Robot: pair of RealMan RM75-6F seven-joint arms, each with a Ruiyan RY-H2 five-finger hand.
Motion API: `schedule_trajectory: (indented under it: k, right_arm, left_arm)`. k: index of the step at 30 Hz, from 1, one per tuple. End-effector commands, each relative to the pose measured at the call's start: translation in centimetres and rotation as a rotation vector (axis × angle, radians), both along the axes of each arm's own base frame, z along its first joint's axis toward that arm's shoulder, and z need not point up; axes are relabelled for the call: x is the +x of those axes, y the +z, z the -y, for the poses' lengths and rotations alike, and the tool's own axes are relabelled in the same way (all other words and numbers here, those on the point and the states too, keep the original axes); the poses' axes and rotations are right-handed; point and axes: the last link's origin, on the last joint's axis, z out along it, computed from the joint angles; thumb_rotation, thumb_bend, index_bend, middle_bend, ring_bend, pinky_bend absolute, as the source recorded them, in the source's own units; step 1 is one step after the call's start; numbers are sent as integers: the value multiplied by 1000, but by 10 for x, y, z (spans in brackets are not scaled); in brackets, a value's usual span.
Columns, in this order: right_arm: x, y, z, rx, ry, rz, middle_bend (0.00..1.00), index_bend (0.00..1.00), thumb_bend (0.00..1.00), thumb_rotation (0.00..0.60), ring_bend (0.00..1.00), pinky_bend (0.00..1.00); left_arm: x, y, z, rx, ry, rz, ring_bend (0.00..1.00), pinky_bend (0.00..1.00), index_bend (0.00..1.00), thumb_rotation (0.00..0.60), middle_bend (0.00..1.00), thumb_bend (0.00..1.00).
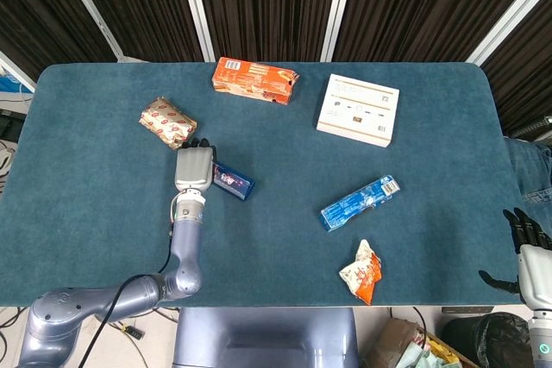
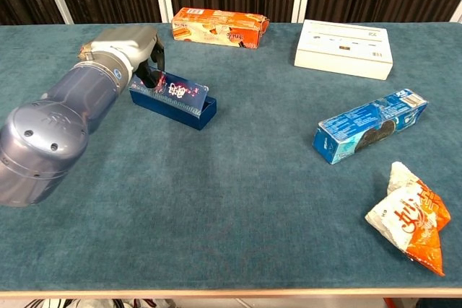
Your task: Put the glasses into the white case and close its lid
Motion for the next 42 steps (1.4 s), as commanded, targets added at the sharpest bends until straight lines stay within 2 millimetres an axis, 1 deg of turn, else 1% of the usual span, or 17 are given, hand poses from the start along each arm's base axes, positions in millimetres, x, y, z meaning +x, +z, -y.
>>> schedule_trajectory:
  k: [1,19,25,28,31,33,36,38,40,42]
  right_arm:
    - [0,0,0,-1,0,0,34,73,203,600,92,161]
    - [0,0,0,3,-6,4,34,75,203,600,91,161]
    - [0,0,0,3,-10,6,34,77,203,600,91,161]
    - [0,0,-1,5,-13,10,34,82,202,600,92,161]
    - [0,0,-1,4,-15,12,34,89,203,600,92,161]
    - [0,0,-1,4,-15,12,34,91,203,600,92,161]
    - [0,0,-1,5,-15,13,34,92,203,600,92,161]
    - [0,0,-1,5,-15,14,34,92,203,600,92,161]
    - [0,0,0,5,-15,15,34,92,203,600,92,161]
    - [0,0,-1,6,-15,16,34,92,203,600,92,161]
  left_arm:
    - [1,-1,-1,2,2,6,178,233,589,600,276,495]
    - [2,-4,-9,24,17,2,178,233,588,600,276,494]
    - [3,-7,-10,22,10,-5,178,233,559,600,275,494]
    - [3,-10,-10,18,8,-9,177,233,496,600,270,492]
    - [2,-13,-10,14,5,-22,164,231,338,600,253,488]
    - [1,-14,-10,12,5,-26,157,227,204,600,236,487]
    - [2,-14,-10,16,-1,-36,141,218,72,600,201,487]
    - [3,-14,-10,17,-3,-32,118,203,41,600,176,480]
    - [5,-13,-9,18,-12,-29,83,171,32,600,151,454]
    - [7,-12,-8,21,-34,-36,43,118,31,600,133,411]
